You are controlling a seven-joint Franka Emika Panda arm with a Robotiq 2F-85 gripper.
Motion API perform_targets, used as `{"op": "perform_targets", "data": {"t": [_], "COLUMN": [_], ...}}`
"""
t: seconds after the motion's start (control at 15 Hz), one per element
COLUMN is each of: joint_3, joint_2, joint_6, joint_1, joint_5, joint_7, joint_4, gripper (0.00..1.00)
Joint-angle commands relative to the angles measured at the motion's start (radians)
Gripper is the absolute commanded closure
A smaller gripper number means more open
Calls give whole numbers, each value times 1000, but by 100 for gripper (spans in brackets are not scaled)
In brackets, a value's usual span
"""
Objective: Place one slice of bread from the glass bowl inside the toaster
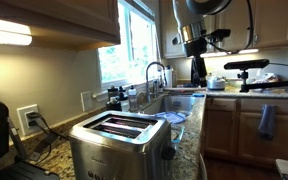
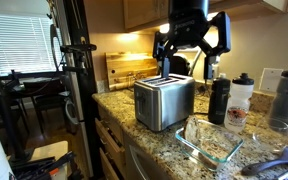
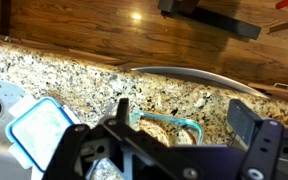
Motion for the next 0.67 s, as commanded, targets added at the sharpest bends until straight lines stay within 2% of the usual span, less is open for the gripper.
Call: {"op": "perform_targets", "data": {"t": [0.0, 0.4, 0.6], "joint_3": [1, 29, 43], "joint_2": [81, 170, 174], "joint_6": [3, -16, -2], "joint_1": [8, 9, -1], "joint_5": [46, 113, 101], "joint_7": [-58, -100, -85], "joint_4": [67, 135, 125], "gripper": [0, 0, 0]}}
